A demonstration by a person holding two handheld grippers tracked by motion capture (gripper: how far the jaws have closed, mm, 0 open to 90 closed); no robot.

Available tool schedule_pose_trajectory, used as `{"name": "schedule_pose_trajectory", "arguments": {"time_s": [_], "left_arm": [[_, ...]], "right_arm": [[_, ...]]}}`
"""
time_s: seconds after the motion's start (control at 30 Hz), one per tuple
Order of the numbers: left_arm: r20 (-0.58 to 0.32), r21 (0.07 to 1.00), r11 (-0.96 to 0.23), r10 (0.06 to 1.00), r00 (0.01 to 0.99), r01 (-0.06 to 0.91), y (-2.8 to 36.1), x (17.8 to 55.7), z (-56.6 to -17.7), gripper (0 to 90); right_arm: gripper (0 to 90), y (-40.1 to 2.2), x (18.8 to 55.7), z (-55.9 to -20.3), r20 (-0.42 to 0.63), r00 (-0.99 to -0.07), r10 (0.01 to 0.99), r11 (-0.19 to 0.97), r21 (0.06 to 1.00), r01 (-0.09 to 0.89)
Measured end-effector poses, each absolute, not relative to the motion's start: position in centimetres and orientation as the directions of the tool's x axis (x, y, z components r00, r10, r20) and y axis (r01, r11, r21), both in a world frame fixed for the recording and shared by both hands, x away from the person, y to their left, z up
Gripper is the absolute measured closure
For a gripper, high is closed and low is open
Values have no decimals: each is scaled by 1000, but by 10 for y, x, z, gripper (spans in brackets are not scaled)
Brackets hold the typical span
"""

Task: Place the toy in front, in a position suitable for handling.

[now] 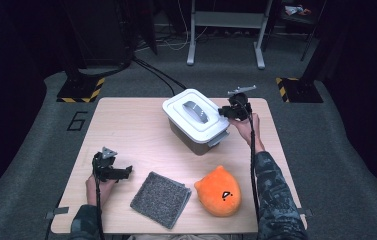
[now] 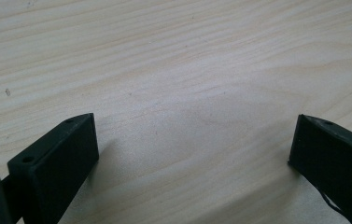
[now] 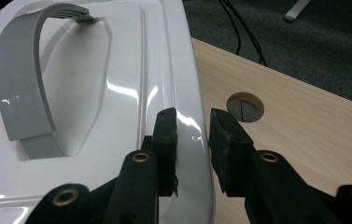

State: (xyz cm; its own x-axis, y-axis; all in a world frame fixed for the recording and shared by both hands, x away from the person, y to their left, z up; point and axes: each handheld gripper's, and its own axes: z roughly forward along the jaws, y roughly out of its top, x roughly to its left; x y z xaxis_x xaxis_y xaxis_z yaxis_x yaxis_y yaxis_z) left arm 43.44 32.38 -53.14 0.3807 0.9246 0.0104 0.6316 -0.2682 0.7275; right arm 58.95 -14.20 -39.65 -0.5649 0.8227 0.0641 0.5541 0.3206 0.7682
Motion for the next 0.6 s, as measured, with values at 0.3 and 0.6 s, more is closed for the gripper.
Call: {"name": "schedule_pose_trajectory", "arguments": {"time_s": [0.3, 0.6], "left_arm": [[11, 727, -268, 925, 381, 632, 324, 434, -531, 8], [11, 727, -268, 925, 381, 631, 324, 434, -531, 8]], "right_arm": [[523, -133, 575, -377, 82, -592, 802, 304, 797, 522], [430, -88, 561, -365, 12, -643, 766, 391, 786, 480]]}}
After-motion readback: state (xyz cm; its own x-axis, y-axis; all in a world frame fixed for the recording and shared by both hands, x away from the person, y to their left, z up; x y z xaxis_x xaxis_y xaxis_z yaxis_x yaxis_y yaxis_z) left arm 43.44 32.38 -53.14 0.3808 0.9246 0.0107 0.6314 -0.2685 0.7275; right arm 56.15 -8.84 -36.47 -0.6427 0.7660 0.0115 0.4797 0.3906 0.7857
